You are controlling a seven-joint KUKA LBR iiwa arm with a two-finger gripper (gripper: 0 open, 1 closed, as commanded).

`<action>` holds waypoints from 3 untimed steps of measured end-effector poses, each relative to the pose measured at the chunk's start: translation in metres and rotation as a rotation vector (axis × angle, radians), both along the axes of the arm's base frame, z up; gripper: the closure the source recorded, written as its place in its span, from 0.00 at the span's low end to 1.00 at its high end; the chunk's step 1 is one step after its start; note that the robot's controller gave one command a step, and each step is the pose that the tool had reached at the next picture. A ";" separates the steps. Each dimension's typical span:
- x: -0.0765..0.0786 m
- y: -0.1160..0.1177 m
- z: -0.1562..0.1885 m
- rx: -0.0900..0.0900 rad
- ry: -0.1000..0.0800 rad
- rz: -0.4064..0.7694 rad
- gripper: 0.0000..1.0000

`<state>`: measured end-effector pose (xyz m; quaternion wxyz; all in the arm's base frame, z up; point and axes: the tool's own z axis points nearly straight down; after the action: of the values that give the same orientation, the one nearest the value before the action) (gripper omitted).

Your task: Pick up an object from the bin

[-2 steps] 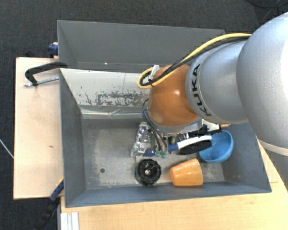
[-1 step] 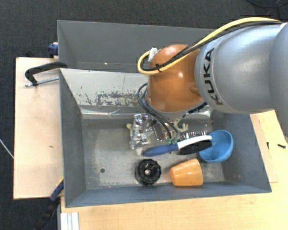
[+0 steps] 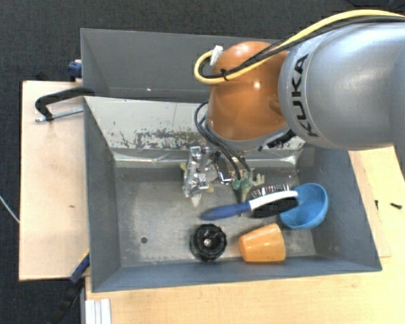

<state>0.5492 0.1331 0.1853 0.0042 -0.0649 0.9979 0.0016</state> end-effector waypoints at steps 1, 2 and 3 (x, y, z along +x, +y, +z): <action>-0.004 0.000 0.033 -0.001 -0.001 0.044 1.00; -0.004 0.000 0.031 -0.001 0.003 0.043 0.00; -0.043 -0.053 -0.089 -0.003 -0.001 0.057 0.00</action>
Offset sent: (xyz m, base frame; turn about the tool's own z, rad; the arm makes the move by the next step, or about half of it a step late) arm -0.0055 -0.0012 0.0295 -0.0442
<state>0.5058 0.0802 0.0963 0.0047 -0.0934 0.9956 0.0003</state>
